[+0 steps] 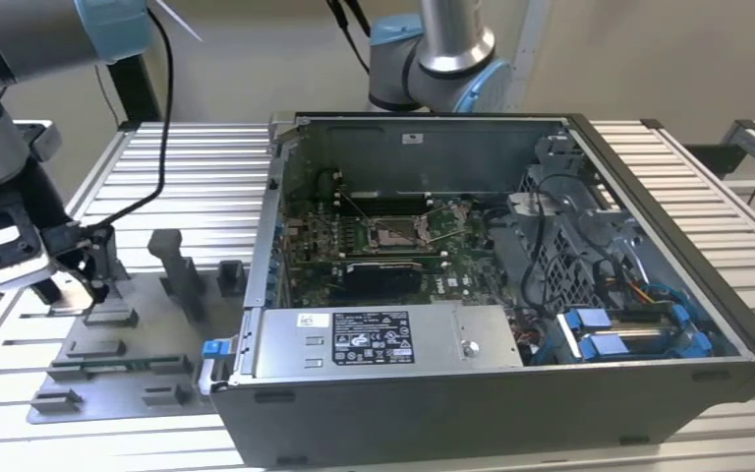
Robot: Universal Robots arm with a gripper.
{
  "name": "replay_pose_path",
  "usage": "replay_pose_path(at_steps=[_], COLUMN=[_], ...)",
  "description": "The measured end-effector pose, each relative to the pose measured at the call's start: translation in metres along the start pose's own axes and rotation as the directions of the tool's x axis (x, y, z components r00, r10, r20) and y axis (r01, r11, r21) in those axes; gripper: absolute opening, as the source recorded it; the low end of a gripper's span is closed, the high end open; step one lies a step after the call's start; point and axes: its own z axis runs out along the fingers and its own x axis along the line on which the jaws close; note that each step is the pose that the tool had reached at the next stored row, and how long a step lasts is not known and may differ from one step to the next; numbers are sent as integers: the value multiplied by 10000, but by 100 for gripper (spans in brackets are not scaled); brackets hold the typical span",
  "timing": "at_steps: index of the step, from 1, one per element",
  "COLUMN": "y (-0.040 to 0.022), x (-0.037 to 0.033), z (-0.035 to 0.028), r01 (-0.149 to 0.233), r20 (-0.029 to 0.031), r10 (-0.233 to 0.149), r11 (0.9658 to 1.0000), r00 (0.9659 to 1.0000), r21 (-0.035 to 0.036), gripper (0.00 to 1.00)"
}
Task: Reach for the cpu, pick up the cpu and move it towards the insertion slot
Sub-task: 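Pick up the cpu and move it towards the insertion slot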
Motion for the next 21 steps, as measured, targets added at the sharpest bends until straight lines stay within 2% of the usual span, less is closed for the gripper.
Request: replay_pose_path(at_steps=[4, 16, 21], y=[5, 16, 19], x=[2, 6, 7], z=[-119, -399, -483], r01=[0, 0, 0], r20=[1, 1, 0], r10=[0, 0, 0], r11=[10000, 10000, 10000], r00=[10000, 10000, 10000], r21=[0, 0, 0], gripper=[0, 0, 0])
